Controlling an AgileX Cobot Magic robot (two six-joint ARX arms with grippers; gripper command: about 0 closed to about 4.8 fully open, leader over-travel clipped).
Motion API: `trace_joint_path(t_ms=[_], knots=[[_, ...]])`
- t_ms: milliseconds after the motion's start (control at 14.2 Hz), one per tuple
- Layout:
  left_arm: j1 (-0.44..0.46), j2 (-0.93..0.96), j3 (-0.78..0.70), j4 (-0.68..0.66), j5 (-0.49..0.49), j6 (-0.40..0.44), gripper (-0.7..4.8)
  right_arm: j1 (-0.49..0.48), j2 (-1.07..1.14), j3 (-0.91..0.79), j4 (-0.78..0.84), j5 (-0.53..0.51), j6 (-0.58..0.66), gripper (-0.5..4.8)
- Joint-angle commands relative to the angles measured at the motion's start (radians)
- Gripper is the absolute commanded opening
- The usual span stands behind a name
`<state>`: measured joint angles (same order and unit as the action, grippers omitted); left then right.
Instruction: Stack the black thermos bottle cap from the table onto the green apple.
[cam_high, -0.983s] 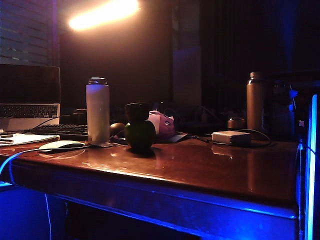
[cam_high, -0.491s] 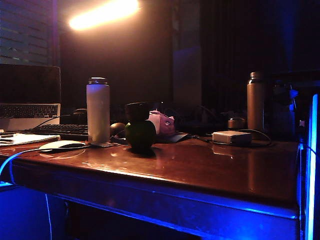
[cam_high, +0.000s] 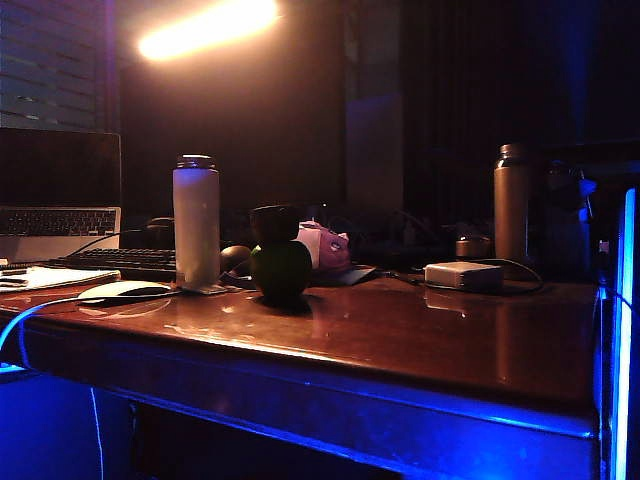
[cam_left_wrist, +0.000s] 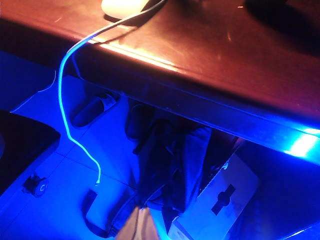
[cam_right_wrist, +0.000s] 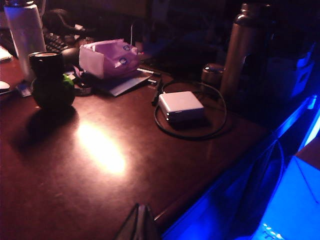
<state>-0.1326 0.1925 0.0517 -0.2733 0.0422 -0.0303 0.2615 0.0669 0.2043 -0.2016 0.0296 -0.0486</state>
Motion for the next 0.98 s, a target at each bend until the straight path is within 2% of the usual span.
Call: trace_joint_path(t_ms=[70, 491, 983], knots=[[0.0, 0.0, 0.0, 0.006, -0.001, 0.004, 0.04, -0.011, -0.064, -0.035, -0.023, 0.001, 0.004, -0.02], [0.0, 0.0, 0.0, 0.006, -0.001, 0.004, 0.04, -0.058, -0.064, -0.081, -0.056, 0.002, 0.004, -0.02], [0.0, 0.0, 0.0, 0.006, -0.001, 0.004, 0.04, -0.056, -0.064, -0.167, -0.056, 0.001, 0.021, -0.02]])
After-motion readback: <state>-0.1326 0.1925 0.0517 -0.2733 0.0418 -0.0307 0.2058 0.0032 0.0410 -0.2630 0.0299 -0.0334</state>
